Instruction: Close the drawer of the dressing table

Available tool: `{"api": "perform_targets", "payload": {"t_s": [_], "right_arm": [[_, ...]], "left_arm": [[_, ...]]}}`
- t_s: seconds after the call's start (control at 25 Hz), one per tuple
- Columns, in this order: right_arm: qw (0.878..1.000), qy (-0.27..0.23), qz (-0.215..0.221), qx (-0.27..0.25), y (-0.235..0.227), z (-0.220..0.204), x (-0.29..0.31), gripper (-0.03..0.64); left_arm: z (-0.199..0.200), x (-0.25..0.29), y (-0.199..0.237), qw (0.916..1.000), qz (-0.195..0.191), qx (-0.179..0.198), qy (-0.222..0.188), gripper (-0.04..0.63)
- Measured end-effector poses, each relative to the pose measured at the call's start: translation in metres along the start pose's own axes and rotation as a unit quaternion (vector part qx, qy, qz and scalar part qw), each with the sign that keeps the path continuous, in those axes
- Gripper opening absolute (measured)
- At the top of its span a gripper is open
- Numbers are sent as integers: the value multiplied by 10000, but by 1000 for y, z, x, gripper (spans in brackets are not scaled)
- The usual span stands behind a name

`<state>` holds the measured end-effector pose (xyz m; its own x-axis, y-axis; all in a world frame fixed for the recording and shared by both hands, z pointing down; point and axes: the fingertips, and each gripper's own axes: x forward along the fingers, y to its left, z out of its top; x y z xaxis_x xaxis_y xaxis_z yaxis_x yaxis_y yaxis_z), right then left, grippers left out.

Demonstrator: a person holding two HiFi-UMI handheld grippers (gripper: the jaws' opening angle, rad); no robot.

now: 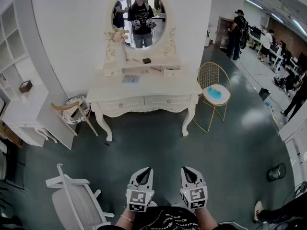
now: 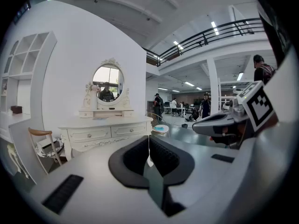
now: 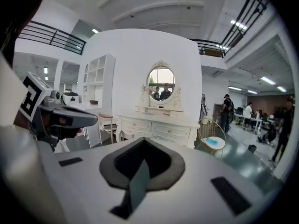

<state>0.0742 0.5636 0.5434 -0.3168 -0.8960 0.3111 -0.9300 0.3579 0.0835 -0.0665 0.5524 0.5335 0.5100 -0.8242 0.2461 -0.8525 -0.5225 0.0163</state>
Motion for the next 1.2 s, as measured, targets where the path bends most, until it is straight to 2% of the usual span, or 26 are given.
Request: {"api": "perform_targets", "payload": {"t_s": [0.2,0.4,0.6,1.2], "right_arm": [[9999,-44,-119,78,3,6,1,8],[9996,-276,36,21,6,16,4,9],[9996,-295,-39,1,-6,15,18,9],[9998,-180,91,87,-65,31,95,9]], "left_arm": [[3,-5,11,10000,57,-8,-54,17],[6,-5,15,9999,51,-70,-111,17],[2,8,19,9998,141,-48,-99,17],[22,81,47,9989,461,-123,1,17]]}}
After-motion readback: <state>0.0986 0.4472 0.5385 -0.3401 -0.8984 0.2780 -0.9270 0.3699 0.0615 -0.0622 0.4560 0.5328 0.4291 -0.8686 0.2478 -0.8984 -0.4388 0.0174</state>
